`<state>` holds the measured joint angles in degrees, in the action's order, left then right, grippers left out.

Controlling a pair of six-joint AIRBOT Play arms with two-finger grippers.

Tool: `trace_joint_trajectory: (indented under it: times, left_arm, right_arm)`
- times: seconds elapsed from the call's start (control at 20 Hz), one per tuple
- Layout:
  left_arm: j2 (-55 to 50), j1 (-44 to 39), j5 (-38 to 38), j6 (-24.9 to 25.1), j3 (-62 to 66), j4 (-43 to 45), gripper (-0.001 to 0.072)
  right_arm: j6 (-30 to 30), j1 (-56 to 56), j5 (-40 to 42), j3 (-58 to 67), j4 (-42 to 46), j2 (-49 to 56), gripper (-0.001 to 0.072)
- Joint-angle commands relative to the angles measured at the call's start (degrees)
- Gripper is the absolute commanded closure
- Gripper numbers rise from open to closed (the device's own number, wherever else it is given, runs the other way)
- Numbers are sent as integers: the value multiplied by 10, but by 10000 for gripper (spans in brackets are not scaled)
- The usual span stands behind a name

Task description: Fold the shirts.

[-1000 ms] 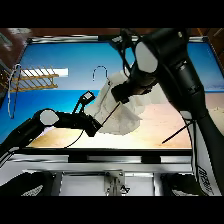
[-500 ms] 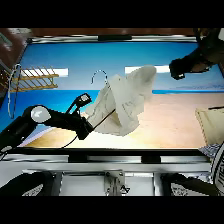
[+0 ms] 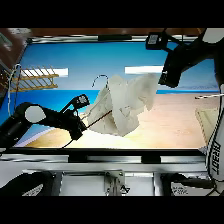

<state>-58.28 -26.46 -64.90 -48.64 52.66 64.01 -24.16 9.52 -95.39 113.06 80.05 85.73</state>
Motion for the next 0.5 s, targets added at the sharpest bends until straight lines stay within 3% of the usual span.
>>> trace_joint_trajectory:
  times: [0.0,0.45]
  left_arm:
    - [1,0,-3,3,1,17,652]
    - [9,-1,0,18,2,21,653]
  right_arm:
    - [68,5,1,0,-22,20,161]
    - [93,5,36,0,-27,69,161]
